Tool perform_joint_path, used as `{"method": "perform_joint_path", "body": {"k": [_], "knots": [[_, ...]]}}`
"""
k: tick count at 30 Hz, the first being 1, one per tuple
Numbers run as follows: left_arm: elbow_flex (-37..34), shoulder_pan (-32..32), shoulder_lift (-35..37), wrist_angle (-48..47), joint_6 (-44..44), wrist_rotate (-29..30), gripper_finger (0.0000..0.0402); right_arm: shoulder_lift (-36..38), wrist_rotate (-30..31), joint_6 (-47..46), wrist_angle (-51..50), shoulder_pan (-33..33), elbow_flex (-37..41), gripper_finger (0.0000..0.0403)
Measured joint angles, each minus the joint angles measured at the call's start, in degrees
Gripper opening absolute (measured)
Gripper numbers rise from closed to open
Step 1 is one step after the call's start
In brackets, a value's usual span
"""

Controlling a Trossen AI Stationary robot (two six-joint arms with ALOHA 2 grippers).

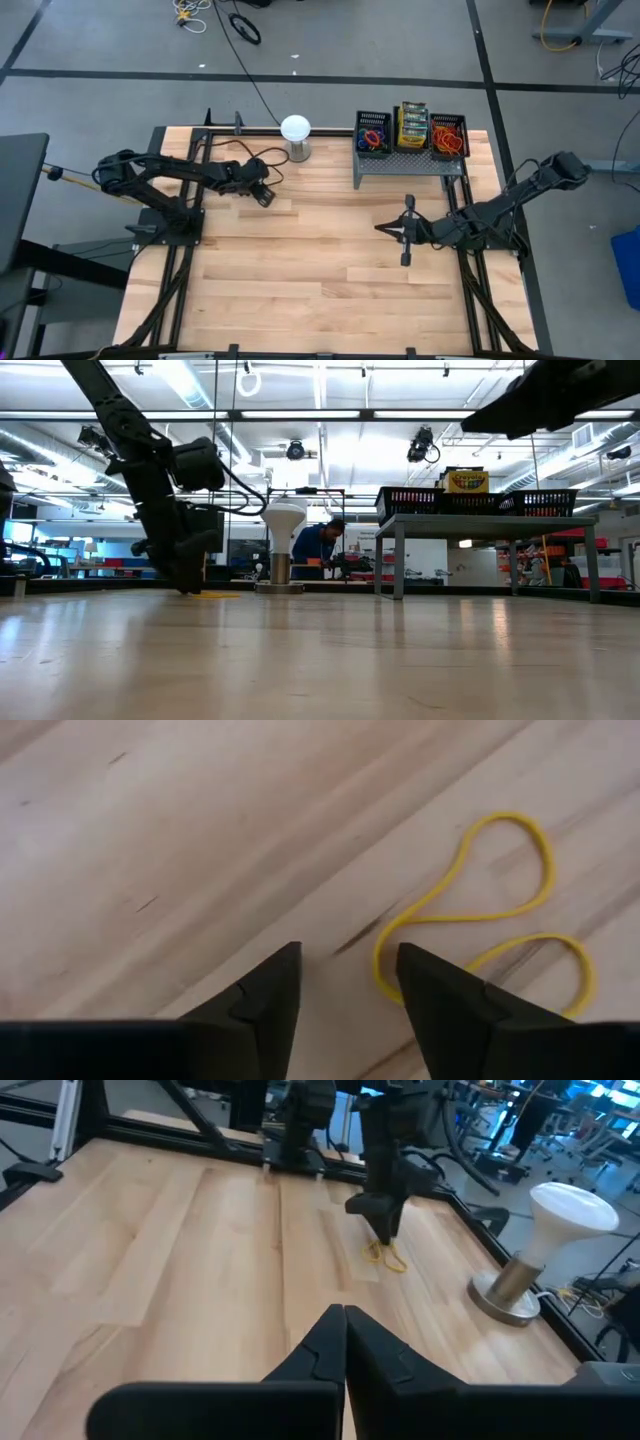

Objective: Pick & Place Office Desk Supplies
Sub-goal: Put the yellow rubberband into the right black basket on the shelf

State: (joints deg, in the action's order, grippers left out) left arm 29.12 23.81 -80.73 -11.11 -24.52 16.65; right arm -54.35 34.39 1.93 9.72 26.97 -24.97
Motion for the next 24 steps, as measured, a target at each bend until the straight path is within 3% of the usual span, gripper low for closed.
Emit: {"method": "perform_joint_path", "body": {"k": [5, 11, 17, 24], "knots": [[0.1, -0.4, -1.7, 0.9, 2.3, -2.3, 0.0126, 0.0, 0.0, 0.3, 0.0, 0.3, 0.0, 0.0003], [-0.2, -3.6, 0.7, 0.7, 7.5, -2.6, 0.0018, 0.0, 0.0, 0.3, 0.0, 0.3, 0.0, 0.0007], [-0.2, -8.8, 4.9, 6.0, 9.8, 0.6, 0.0006, 0.0, 0.0, -0.9, -0.5, 0.2, 0.0, 0.0008], [-0.2, -19.2, 3.7, 24.5, 13.3, 4.9, 0.0005, 0.0, -0.3, -3.4, -0.5, 0.2, 1.7, 0.0008]]}}
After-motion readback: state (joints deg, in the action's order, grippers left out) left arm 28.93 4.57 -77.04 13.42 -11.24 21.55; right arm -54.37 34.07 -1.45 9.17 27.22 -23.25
